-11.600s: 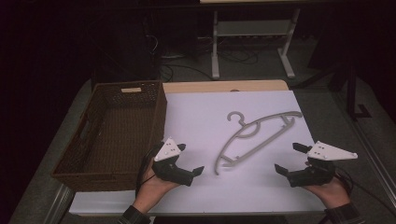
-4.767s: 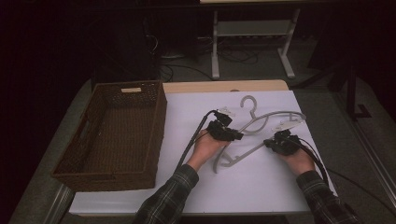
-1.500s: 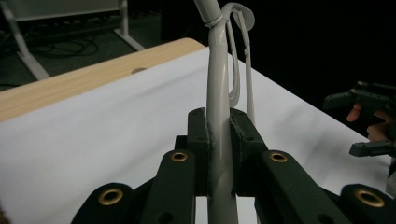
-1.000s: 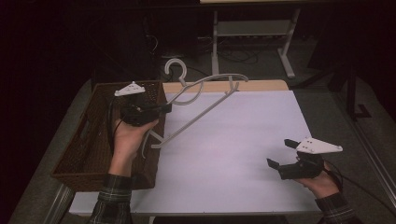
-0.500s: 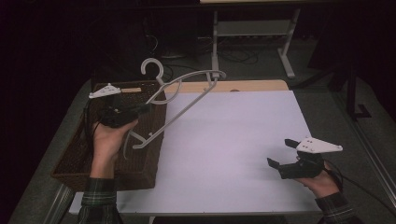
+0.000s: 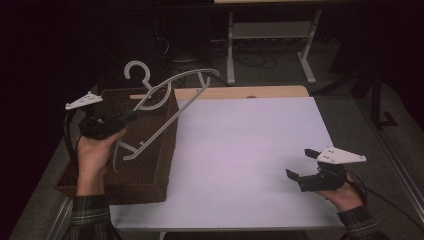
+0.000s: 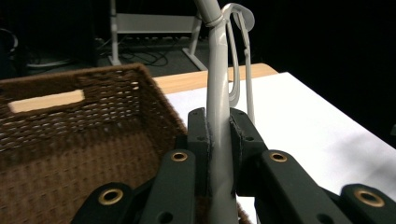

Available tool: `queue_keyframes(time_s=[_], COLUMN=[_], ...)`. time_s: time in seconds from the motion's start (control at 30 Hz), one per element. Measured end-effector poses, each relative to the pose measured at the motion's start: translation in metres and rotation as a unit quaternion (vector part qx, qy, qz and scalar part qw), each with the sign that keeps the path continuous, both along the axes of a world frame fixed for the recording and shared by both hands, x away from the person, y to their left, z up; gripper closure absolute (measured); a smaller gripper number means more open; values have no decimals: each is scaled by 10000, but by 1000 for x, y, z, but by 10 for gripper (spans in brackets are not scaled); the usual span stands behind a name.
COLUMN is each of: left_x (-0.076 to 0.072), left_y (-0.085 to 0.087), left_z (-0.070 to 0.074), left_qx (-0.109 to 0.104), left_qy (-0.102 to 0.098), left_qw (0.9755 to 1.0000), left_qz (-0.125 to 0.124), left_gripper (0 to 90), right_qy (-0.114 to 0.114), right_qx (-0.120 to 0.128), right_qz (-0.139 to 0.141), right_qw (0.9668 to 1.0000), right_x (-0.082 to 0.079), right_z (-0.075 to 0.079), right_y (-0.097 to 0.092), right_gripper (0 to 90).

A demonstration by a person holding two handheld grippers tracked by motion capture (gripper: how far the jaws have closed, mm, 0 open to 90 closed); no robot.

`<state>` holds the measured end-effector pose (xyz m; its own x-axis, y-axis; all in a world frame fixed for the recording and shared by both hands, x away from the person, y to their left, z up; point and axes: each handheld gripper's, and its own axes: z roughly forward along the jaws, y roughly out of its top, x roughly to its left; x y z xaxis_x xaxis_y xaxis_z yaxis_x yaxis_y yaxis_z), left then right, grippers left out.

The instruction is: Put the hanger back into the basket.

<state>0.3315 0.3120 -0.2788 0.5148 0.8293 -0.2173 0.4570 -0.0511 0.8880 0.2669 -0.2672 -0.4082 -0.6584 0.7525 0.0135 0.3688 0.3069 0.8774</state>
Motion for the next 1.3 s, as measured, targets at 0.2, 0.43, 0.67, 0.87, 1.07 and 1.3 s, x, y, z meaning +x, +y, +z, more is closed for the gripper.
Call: queue_keyframes(time_s=[0.2, 0.43, 0.67, 0.87, 1.07, 1.3], left_x=[-5, -12, -17, -18, -22, -22], left_y=[16, 42, 62, 71, 84, 93], left_z=[0, -2, -3, -6, -7, -11], left_qx=[47, 146, 329, 424, 428, 494], left_qy=[-10, -35, -53, 17, 22, 99], left_qw=[9998, 9986, 9966, 9953, 9940, 9932], left_qz=[174, 510, 753, 872, 1010, 1050], left_gripper=[811, 811, 811, 811, 811, 811], right_qy=[-2, 0, 12, 18, 38, 50], right_qx=[-17, -4, -31, -31, -35, -50], right_qz=[5, -6, 8, 2, -9, -16], right_qw=[10000, 10000, 10000, 10000, 10000, 10000], right_x=[0, 0, 0, 1, 1, 2], right_z=[0, 0, 0, -1, -1, -2], right_y=[0, 0, 1, 0, 0, 1], right_gripper=[35, 37, 37, 37, 37, 37])
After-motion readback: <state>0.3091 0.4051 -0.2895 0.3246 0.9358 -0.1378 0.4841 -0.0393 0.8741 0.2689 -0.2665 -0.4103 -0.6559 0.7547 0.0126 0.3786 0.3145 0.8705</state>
